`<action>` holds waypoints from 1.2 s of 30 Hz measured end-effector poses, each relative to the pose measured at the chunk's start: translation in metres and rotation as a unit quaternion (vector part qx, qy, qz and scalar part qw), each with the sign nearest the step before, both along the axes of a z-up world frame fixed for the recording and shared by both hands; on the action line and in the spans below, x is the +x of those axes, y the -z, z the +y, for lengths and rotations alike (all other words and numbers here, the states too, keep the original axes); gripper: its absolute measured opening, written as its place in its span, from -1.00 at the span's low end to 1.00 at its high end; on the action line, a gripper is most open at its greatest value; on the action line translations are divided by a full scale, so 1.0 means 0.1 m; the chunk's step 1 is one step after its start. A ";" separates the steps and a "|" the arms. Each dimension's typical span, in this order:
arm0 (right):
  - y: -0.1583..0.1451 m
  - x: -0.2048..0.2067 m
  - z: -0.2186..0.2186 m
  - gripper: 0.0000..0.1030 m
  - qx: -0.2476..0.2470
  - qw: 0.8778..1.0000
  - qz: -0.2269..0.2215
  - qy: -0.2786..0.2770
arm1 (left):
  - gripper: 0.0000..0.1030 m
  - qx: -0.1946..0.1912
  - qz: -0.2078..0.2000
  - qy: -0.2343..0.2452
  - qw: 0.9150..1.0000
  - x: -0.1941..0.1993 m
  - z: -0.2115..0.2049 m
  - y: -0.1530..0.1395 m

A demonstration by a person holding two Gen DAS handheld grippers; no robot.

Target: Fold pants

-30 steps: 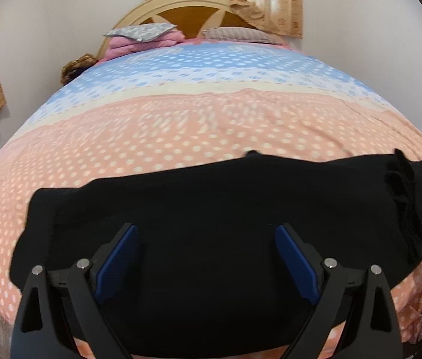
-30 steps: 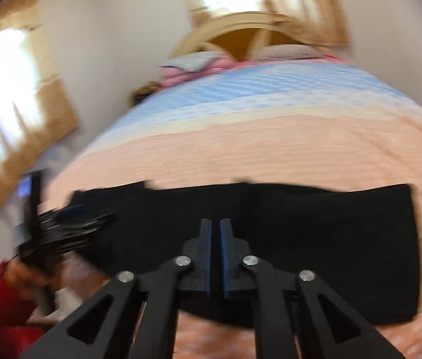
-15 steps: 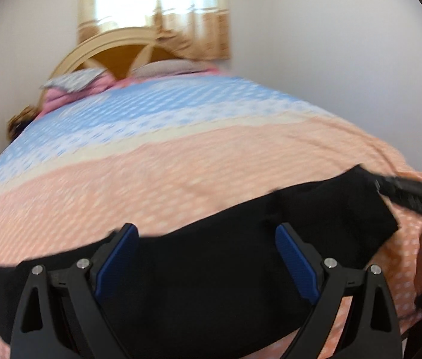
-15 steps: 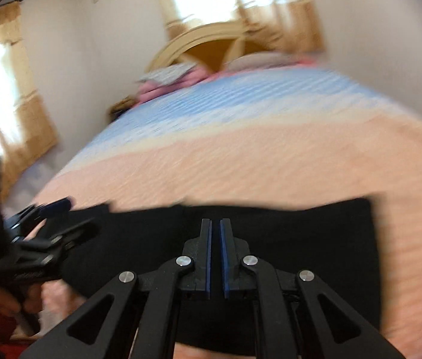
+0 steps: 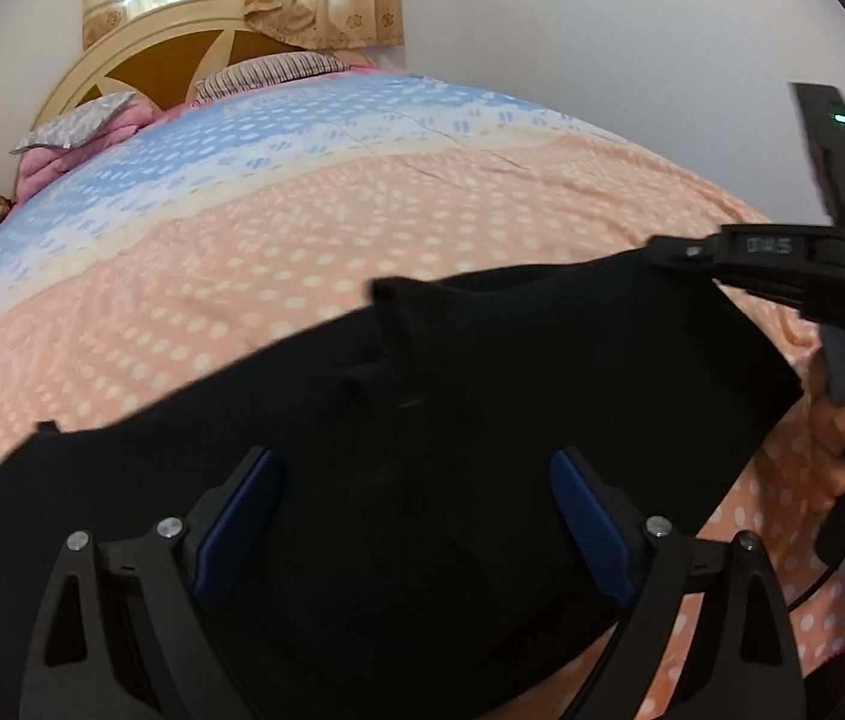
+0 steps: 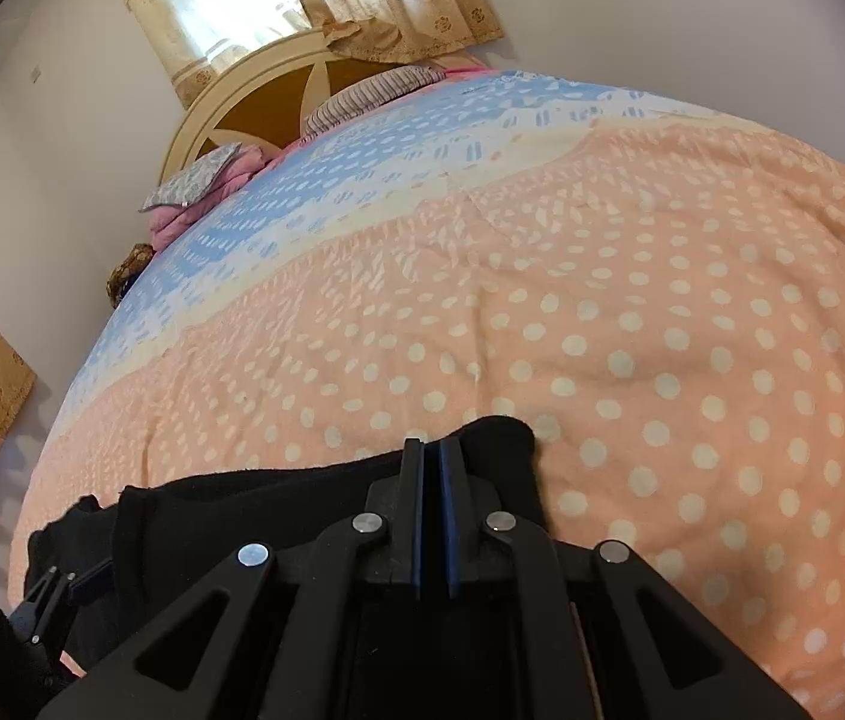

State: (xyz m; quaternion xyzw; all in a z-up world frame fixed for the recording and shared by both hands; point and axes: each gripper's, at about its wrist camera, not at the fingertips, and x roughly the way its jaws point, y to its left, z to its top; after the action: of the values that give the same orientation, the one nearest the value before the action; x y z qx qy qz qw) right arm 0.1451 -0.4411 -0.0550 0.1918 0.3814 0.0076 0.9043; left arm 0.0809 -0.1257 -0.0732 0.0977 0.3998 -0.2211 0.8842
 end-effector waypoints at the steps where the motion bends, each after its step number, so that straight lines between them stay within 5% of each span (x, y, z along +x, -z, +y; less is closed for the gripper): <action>1: -0.08 -0.07 0.02 -0.89 -0.003 1.000 -0.007 0.011 | 0.83 0.002 -0.010 -0.008 1.000 -0.01 0.10 -0.05; 7: -0.34 -0.37 0.79 -0.89 0.001 0.995 -0.072 -0.062 | 0.83 0.015 -0.041 -0.119 0.992 0.06 0.98 -0.20; 10: -0.28 -0.40 1.42 -0.89 0.008 0.989 -0.066 -0.133 | 0.83 0.037 -0.047 -0.204 0.977 0.04 1.63 -0.18; 17: 0.05 -0.40 2.74 -0.89 -0.006 0.959 -0.030 -0.280 | 0.83 0.061 -0.039 -0.315 0.946 -0.16 2.69 -0.08; 23: 0.32 -0.58 3.21 -0.84 -0.080 0.943 -0.035 -0.321 | 0.83 0.011 0.001 -0.393 0.920 -0.25 3.41 0.18; 30: 0.37 -0.51 3.15 -0.83 -0.030 0.953 -0.014 -0.301 | 0.79 -0.097 0.053 -0.363 0.925 -0.22 3.43 0.36; 36: 0.36 -0.53 3.13 -0.83 -0.032 0.952 -0.020 -0.303 | 0.22 -0.108 0.037 -0.360 0.926 -0.33 3.37 0.35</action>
State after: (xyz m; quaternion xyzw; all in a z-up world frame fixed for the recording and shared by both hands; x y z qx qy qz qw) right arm 0.0924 -0.1278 -0.0905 0.0380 0.4037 0.2724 0.8726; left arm 0.0475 0.2114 -0.1081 -0.1574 0.4145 0.0661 0.8939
